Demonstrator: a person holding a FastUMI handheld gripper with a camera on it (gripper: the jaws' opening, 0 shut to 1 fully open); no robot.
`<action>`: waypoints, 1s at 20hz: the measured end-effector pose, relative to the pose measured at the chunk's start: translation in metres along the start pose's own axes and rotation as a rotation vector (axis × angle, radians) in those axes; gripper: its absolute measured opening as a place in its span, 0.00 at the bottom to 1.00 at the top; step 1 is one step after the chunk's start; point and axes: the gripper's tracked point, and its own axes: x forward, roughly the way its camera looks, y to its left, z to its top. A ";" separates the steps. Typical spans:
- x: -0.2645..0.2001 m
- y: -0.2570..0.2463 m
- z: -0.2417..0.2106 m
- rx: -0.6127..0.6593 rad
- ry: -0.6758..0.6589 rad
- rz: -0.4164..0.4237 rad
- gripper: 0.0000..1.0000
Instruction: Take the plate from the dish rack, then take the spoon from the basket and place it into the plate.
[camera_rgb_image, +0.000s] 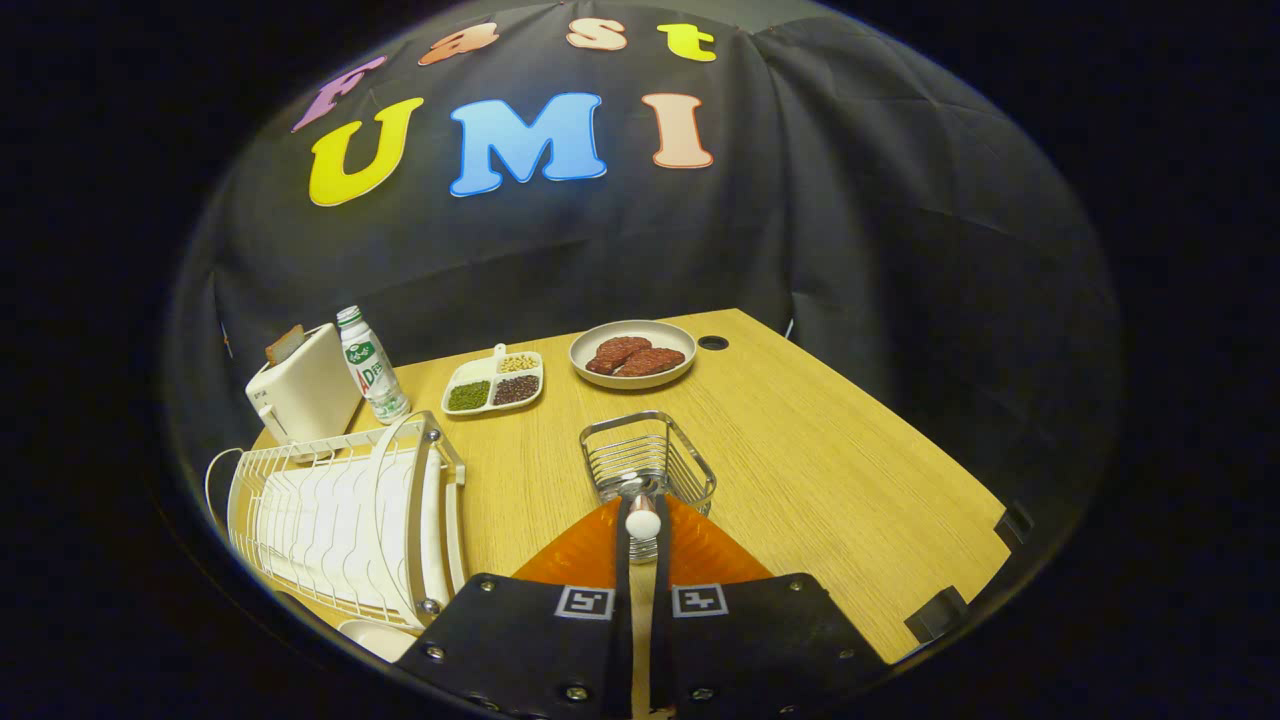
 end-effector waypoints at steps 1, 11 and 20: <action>-0.001 -0.003 0.000 -0.009 -0.003 -0.011 0.07; -0.037 -0.009 0.021 -0.047 -0.057 -0.043 0.07; -0.095 0.007 0.042 -0.077 -0.148 0.003 0.07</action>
